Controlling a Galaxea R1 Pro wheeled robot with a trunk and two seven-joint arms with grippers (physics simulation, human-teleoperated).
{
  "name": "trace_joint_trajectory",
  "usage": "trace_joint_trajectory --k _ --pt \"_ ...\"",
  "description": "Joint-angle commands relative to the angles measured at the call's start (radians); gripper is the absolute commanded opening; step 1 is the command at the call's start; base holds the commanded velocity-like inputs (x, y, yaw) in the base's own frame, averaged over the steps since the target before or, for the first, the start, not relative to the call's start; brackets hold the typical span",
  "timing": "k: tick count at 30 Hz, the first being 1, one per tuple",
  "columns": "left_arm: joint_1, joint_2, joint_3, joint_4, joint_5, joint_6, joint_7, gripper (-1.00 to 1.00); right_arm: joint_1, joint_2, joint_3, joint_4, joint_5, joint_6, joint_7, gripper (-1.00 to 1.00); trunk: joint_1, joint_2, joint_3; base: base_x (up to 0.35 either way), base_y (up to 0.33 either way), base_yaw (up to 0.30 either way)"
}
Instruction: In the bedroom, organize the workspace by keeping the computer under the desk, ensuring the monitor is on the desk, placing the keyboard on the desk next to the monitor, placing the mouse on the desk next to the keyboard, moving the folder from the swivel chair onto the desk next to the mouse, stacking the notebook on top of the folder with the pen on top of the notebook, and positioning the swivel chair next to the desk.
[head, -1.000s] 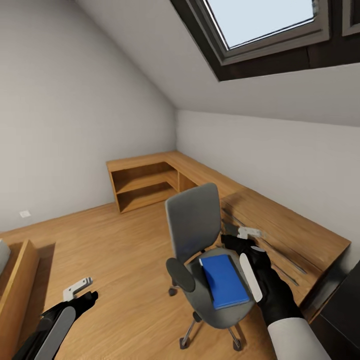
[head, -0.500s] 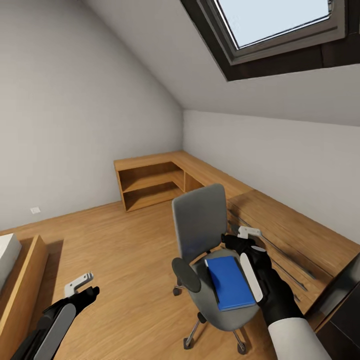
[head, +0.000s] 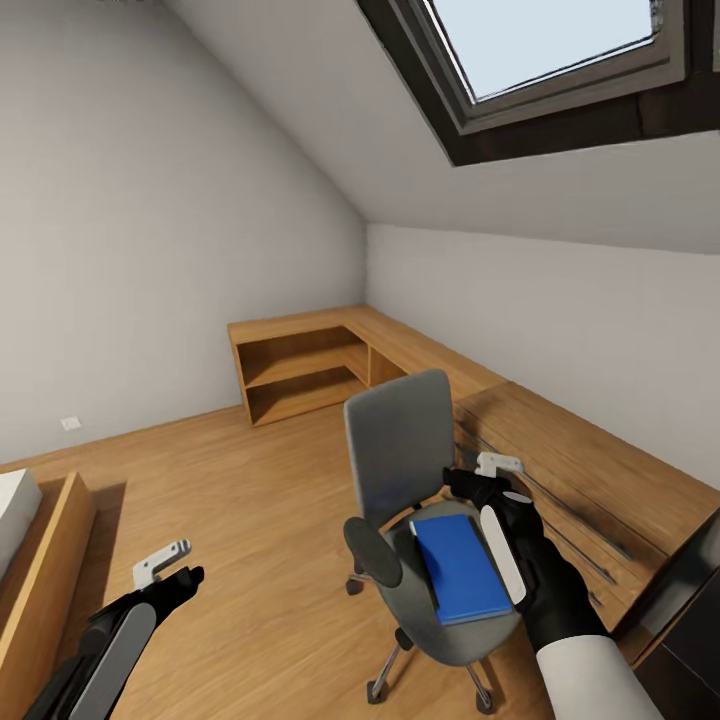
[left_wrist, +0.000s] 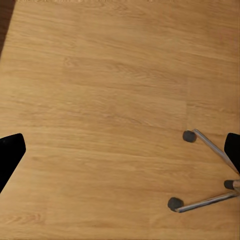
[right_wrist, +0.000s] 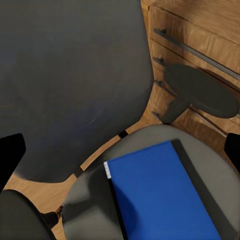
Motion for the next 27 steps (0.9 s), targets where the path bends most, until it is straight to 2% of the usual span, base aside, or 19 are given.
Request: trace_joint_trajectory --k 1,19,23,24,25,27 --pt "-0.001 0.0 0.0 -0.002 0.01 0.002 0.008 1.0 -0.001 0.0 0.001 -0.001 -0.01 0.003 -0.009 1.0 0.004 -0.008 -0.003 0.0 0.0 0.0" --pt "0.0 -0.026 -0.001 -0.003 0.002 0.0 0.013 1.0 -0.001 -0.001 -0.001 -0.001 -0.009 0.002 -0.008 1.0 0.073 -0.134 -0.031 0.0 0.0 0.0" --pt "0.0 -0.026 -0.015 -0.032 0.001 -0.001 0.013 1.0 -0.001 -0.001 -0.002 0.0 -0.01 0.001 -0.007 1.0 0.088 -0.162 -0.037 0.0 0.0 0.0" --pt "0.0 -0.026 -0.02 -0.058 0.001 -0.001 0.013 1.0 -0.001 -0.001 -0.002 0.0 -0.01 0.001 -0.007 1.0 0.092 -0.169 -0.039 0.0 0.0 0.0" --pt "0.001 -0.026 -0.026 -0.128 0.002 0.0 0.013 1.0 -0.001 -0.001 -0.003 0.0 -0.01 0.002 -0.007 1.0 0.096 -0.176 -0.04 0.0 0.0 0.0" --pt "0.002 -0.026 -0.027 -0.146 0.002 0.0 0.013 1.0 -0.001 -0.001 -0.005 0.0 -0.011 0.002 -0.007 1.0 0.104 -0.19 -0.043 0.0 0.0 0.0"
